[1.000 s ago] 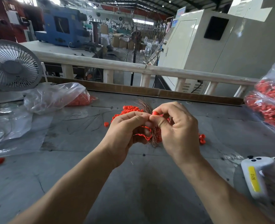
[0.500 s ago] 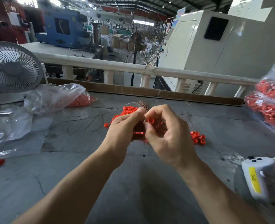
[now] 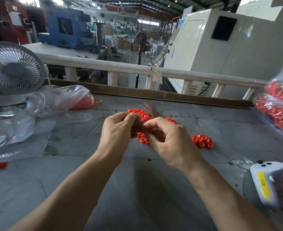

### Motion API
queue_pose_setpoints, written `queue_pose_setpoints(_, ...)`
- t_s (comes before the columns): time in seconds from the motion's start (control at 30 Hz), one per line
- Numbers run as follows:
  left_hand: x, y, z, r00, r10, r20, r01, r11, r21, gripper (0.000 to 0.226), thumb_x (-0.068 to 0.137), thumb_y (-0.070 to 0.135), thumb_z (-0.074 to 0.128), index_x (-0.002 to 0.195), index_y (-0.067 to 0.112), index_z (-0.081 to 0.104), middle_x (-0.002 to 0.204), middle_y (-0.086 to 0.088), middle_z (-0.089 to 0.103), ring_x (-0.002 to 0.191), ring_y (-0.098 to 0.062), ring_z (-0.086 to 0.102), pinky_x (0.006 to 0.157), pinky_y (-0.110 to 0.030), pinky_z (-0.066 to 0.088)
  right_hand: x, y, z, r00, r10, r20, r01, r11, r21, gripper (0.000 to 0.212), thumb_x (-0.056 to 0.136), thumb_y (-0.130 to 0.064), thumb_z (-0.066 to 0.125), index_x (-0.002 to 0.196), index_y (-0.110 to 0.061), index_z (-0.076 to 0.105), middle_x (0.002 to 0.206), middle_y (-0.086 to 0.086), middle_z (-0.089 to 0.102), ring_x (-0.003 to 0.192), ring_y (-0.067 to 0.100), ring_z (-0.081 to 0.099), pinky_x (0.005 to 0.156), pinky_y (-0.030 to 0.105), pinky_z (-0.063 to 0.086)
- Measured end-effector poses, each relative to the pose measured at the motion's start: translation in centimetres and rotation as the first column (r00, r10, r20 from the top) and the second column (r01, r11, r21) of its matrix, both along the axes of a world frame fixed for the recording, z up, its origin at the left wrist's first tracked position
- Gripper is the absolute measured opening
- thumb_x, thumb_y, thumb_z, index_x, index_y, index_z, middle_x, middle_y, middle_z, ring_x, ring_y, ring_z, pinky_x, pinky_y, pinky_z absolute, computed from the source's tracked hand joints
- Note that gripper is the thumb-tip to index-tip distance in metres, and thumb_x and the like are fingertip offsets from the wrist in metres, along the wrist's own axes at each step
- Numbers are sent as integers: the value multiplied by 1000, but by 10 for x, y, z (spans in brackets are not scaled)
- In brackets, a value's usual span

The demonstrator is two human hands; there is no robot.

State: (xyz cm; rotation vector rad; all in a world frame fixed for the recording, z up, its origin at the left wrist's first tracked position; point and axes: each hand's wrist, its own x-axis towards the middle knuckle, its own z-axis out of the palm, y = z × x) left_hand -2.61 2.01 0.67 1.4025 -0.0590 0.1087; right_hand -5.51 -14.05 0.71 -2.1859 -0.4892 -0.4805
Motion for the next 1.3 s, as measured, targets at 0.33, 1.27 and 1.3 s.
queue_pose_setpoints(0.33, 3, 6, -6, 996, 86, 36, -93, 963, 252, 27, 94, 12, 51, 76, 6, 72, 72, -7, 75, 67, -18, 70, 61, -26, 50, 2, -8, 4, 997, 42, 59, -29, 979, -201, 16, 89, -16, 79, 102, -26, 78, 100, -15, 65, 93, 5, 64, 79, 16, 49)
queue_pose_setpoints(1.27, 6, 1, -20, 987, 15, 158, -136, 602, 787, 14, 94, 30, 60, 91, 28, 74, 85, 14, 69, 81, -8, 63, 66, -25, 45, 34, -76, -5, 823, -568, -20, 517, 762, -389, 42, 92, -2, 54, 128, -17, 71, 132, 7, 67, 122, 32, 60, 106, 36, 46)
queue_pose_setpoints(1.3, 5, 0, -20, 986, 7, 168, -139, 596, 791, 14, 94, 30, 61, 91, 28, 74, 84, 16, 67, 80, -7, 62, 64, -22, 43, 37, -70, -8, 862, -506, -31, 448, 790, -419, 53, 91, 5, 49, 137, -16, 65, 142, 6, 62, 131, 29, 55, 113, 33, 40)
